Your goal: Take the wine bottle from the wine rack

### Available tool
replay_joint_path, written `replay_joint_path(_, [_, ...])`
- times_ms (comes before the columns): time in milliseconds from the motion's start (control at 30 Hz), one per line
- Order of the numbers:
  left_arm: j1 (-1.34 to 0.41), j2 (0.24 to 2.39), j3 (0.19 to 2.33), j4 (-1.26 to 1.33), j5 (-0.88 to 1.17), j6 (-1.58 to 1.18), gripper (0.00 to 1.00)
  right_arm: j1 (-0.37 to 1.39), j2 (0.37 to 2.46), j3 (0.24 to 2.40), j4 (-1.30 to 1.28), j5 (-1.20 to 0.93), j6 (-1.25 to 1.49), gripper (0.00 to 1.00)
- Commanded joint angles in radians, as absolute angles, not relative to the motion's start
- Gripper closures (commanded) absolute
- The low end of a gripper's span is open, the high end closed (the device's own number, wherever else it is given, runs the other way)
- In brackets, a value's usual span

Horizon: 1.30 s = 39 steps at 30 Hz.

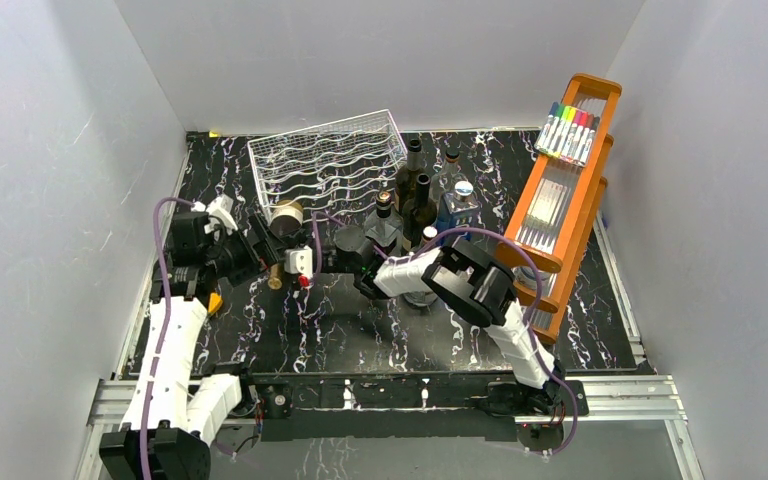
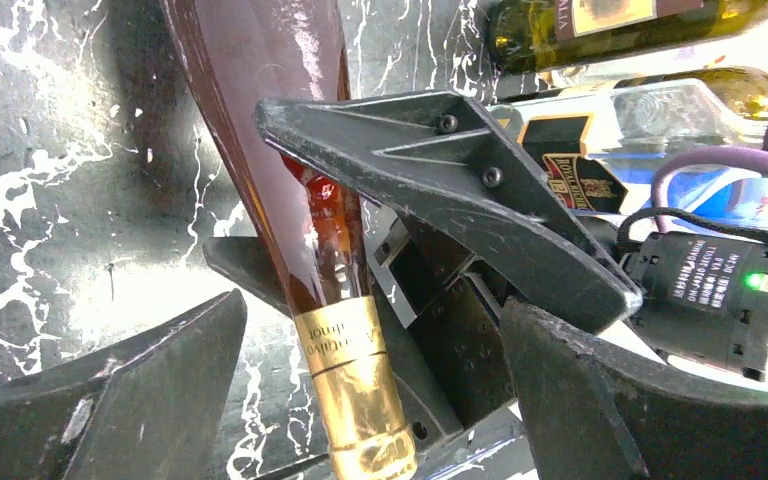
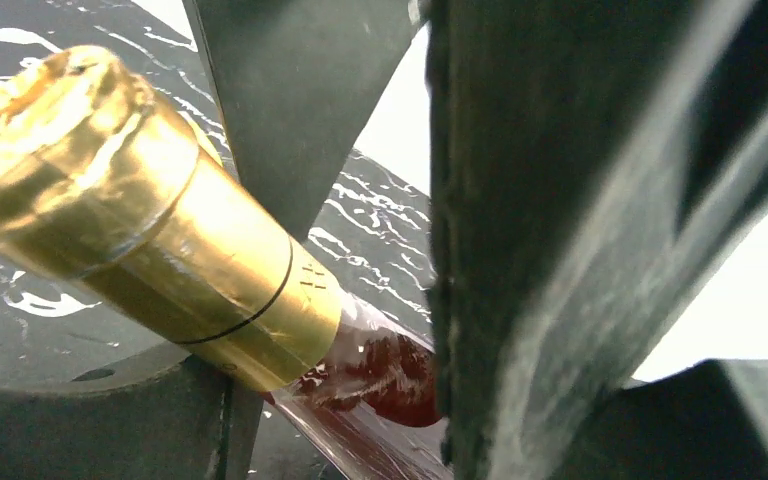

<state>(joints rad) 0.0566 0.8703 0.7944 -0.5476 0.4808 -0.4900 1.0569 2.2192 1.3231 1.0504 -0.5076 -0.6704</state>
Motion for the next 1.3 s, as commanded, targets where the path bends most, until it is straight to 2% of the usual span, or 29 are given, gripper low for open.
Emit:
replay_joint_path(0, [0.042, 0.882, 0.949, -0.597, 0.472, -0.407, 0.02, 1.066, 2.234, 1.357, 1.179, -0.469, -0.585, 0.34])
replay_joint_path(67, [0.043, 0.901, 1.005, -0.648, 0.383, -0.380, 0.02, 1.065, 2.225, 1.331, 1.188, -0.452, -0.587, 0.34])
replay_joint_path(167, [0.049, 0.990, 1.076, -0.645, 0.235, -0.395, 0.02, 1.066, 2.191, 1.272, 1.188, -0.455, -0.596, 0.42])
replay_joint_path(200, [0.053, 1.043, 1.090, -0.605, 0.234, -0.412, 0.02, 1.067, 2.179, 1.257, 1.170, -0.453, -0.607, 0.57])
replay_joint_path(233, [0.058, 1.122, 1.101, -0.540, 0.250, -0.442, 0.02, 1.068, 2.161, 1.238, 1.159, -0.437, -0.611, 0.62])
replay_joint_path(300, [0.063, 1.265, 1.137, -0.467, 0.286, -0.458, 0.06, 1.069, 2.140, 1.218, 1.157, -0.417, -0.628, 0.59])
replay_joint_path(333, [0.068, 1.351, 1.165, -0.423, 0.298, -0.462, 0.09, 1.072, 2.117, 1.202, 1.140, -0.413, -0.648, 0.57])
replay_joint_path(400, [0.085, 1.528, 1.225, -0.347, 0.295, -0.457, 0.23, 1.082, 2.085, 1.187, 1.110, -0.411, -0.701, 0.58])
replay_joint_path(467, [0.103, 1.676, 1.317, -0.347, 0.269, -0.444, 0.27, 1.109, 2.050, 1.169, 1.063, -0.392, -0.811, 0.70])
replay_joint_path(500, [0.131, 1.733, 1.351, -0.331, 0.300, -0.456, 0.32, 1.128, 2.025, 1.149, 1.066, -0.371, -0.839, 0.79])
replay_joint_path(567, [0.155, 1.797, 1.384, -0.302, 0.319, -0.469, 0.40, 1.160, 1.953, 1.096, 1.077, -0.357, -0.861, 0.86])
replay_joint_path(633, [0.159, 1.824, 1.400, -0.292, 0.332, -0.474, 0.43, 1.174, 1.922, 1.074, 1.080, -0.358, -0.862, 0.90])
replay_joint_path(800, [0.169, 1.905, 1.451, -0.277, 0.373, -0.481, 0.51, 1.207, 1.873, 1.016, 1.088, -0.335, -0.870, 0.95])
replay_joint_path(900, [0.173, 1.944, 1.474, -0.262, 0.382, -0.464, 0.59, 1.219, 1.840, 0.982, 1.097, -0.320, -0.867, 0.99])
replay_joint_path(1000, [0.182, 1.979, 1.504, -0.288, 0.387, -0.449, 0.61, 1.220, 1.834, 0.962, 1.116, -0.303, -0.849, 1.00])
replay_joint_path(1167, [0.184, 1.942, 1.466, -0.284, 0.365, -0.411, 0.60, 1.222, 1.793, 0.936, 1.162, -0.220, -0.731, 1.00])
replay_joint_path(1267, [0.186, 1.935, 1.476, -0.284, 0.360, -0.394, 0.54, 1.223, 1.688, 0.939, 1.083, -0.140, -0.567, 1.00])
